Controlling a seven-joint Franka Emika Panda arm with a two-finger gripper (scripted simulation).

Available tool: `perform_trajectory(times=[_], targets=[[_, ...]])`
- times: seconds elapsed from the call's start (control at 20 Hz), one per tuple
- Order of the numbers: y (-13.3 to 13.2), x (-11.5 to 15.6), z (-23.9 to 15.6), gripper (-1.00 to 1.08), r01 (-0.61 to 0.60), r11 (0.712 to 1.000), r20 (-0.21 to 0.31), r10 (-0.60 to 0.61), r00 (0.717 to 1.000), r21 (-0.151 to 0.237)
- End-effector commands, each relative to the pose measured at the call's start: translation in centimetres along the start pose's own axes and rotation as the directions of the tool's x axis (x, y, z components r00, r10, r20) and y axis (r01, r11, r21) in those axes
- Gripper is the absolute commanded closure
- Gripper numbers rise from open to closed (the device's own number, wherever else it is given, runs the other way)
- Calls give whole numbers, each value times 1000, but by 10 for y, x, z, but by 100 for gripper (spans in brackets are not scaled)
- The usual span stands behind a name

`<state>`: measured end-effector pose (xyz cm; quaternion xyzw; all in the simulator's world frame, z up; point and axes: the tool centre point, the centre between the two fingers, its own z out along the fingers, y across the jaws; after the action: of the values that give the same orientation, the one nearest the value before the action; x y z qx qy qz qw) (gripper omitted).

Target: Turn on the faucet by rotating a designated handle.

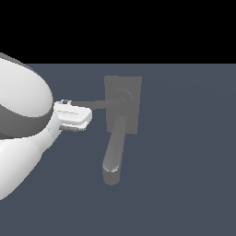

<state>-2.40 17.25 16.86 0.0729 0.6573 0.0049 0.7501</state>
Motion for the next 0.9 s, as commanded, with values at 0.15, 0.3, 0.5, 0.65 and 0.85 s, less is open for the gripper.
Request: perform_trajectory(times=[0.15, 0.3, 0.5, 0.65, 0.85], targets=[[-11, 35, -16, 108, 33, 999, -95, -33, 995, -2], [-15, 46, -22, 108, 43, 999, -126, -43, 991, -3], [-17, 51, -24, 108, 48, 999, -139, -48, 989, -4], [-16, 50, -25, 108, 42, 999, -139, -42, 989, -3], [-19, 51, -23, 108, 58, 998, -138, -58, 989, -5]])
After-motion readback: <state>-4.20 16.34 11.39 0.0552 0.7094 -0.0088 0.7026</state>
